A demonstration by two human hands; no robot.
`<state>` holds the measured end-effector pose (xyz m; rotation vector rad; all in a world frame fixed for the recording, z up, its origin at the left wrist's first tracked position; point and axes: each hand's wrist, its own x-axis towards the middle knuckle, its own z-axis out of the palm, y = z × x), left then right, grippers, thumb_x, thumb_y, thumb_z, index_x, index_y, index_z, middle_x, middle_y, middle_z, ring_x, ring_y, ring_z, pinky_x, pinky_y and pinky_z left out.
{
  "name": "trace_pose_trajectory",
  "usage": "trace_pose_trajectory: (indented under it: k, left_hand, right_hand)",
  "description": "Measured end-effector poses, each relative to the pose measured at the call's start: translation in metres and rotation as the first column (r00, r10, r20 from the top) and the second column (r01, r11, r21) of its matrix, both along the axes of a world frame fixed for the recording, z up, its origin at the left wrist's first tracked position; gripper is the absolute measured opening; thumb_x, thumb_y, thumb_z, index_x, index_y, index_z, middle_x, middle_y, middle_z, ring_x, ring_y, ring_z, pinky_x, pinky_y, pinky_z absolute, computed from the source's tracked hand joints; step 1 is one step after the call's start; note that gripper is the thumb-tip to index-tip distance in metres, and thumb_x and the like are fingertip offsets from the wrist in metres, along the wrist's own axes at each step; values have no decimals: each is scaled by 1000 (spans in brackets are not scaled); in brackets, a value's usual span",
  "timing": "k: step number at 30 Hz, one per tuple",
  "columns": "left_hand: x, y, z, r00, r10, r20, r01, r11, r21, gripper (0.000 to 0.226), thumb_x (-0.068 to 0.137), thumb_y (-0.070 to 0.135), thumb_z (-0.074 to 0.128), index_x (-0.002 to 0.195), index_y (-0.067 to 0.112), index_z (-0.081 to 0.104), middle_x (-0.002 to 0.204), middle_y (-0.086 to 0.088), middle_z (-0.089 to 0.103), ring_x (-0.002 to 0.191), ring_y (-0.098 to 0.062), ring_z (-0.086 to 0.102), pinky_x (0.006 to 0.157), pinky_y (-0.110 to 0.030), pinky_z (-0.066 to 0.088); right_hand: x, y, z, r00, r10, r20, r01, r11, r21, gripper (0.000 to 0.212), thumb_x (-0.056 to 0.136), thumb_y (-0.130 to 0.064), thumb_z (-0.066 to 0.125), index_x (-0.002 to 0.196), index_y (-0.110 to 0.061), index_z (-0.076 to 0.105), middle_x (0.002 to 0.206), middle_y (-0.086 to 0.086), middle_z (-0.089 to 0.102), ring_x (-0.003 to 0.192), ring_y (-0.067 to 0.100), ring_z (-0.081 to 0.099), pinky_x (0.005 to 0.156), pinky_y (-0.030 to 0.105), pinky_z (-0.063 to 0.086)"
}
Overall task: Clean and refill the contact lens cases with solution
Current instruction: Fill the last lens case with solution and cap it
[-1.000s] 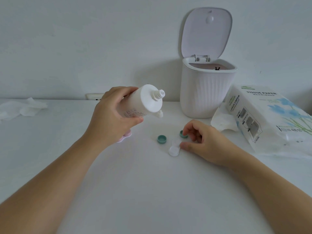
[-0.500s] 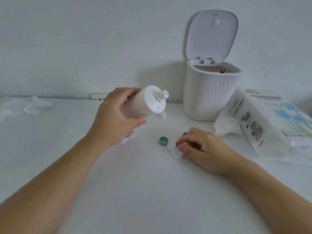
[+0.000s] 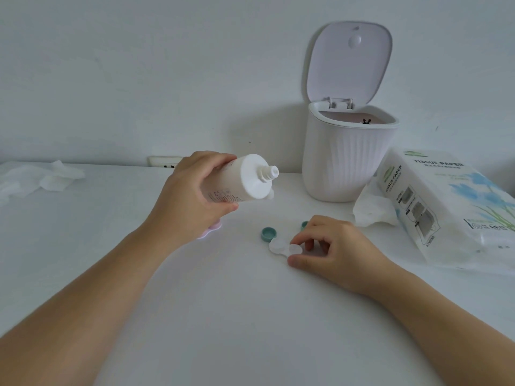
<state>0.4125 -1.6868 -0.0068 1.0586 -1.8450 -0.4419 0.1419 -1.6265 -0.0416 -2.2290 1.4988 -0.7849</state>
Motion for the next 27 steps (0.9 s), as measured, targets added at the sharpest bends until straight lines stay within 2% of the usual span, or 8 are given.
trace_pose_trajectory:
  k: [3, 7, 9, 11, 15, 19, 24, 27]
  left_hand:
    - [3, -4, -1, 999, 16, 47, -13, 998, -68, 71, 65, 0, 86, 121, 35, 62, 122, 26, 51, 117, -7, 48, 67, -19, 51]
    - [7, -8, -3, 990, 28, 137, -18, 997, -70, 78, 66, 1, 85, 117, 51, 54, 117, 40, 50, 118, -5, 44, 67, -35, 58]
    - [7, -10, -5, 982, 29, 187, -10, 995, -99, 80, 66, 1, 84, 119, 51, 53, 113, 41, 50, 116, -1, 43, 70, -30, 55]
    - [7, -12, -7, 972, 17, 234, 20, 987, -158, 76, 64, -1, 83, 121, 43, 60, 113, 35, 54, 113, 1, 43, 83, -21, 48]
    - [5, -15, -7, 941, 13, 338, 76, 966, -248, 71, 60, -4, 86, 124, 18, 66, 119, 18, 58, 115, -9, 46, 97, -31, 37]
    - [3, -18, -7, 910, 46, 413, 93, 946, -311, 74, 56, -6, 85, 124, 15, 67, 124, 7, 65, 119, -20, 50, 101, -32, 37]
    - [2, -19, -8, 886, 80, 456, 113, 918, -380, 77, 54, -6, 84, 126, 15, 66, 128, 4, 66, 119, -25, 52, 100, -40, 43]
    - [1, -19, -8, 879, 87, 468, 131, 901, -413, 75, 57, -7, 82, 126, 15, 66, 129, 4, 65, 119, -26, 52, 101, -37, 41]
  right_hand:
    - [0, -1, 2, 999, -7, 41, 6, 1000, 10, 32, 69, -62, 66, 88, -38, 74, 88, -20, 61, 70, 4, 55, 62, 13, 39]
    - [-3, 0, 6, 988, -33, 153, 24, 998, 61, 19, 72, -52, 72, 86, -39, 73, 84, -16, 69, 65, 4, 55, 59, 11, 40]
    - [-6, 1, 9, 978, -47, 206, 30, 996, 86, 10, 77, -39, 79, 85, -36, 75, 83, -12, 72, 64, 3, 56, 59, 10, 40]
    - [-8, 1, 12, 970, -56, 238, 35, 995, 92, 7, 79, -31, 81, 85, -32, 77, 80, -10, 73, 63, 3, 56, 60, 10, 41]
    - [-9, 3, 17, 958, -64, 280, 37, 994, 98, 7, 80, -24, 80, 84, -29, 77, 74, -11, 71, 60, 1, 54, 59, 10, 41]
    - [-8, 4, 18, 959, -78, 271, 51, 993, 102, 6, 81, -22, 79, 82, -27, 77, 61, -21, 62, 52, -1, 49, 55, 7, 38]
    - [-8, 5, 17, 959, -90, 271, 64, 993, 102, 6, 81, -23, 79, 80, -28, 76, 59, -19, 60, 49, 0, 45, 53, 7, 36]
    - [-7, 5, 17, 958, -86, 274, 57, 992, 111, 6, 81, -25, 79, 79, -30, 76, 58, -20, 59, 49, 0, 43, 51, 7, 36]
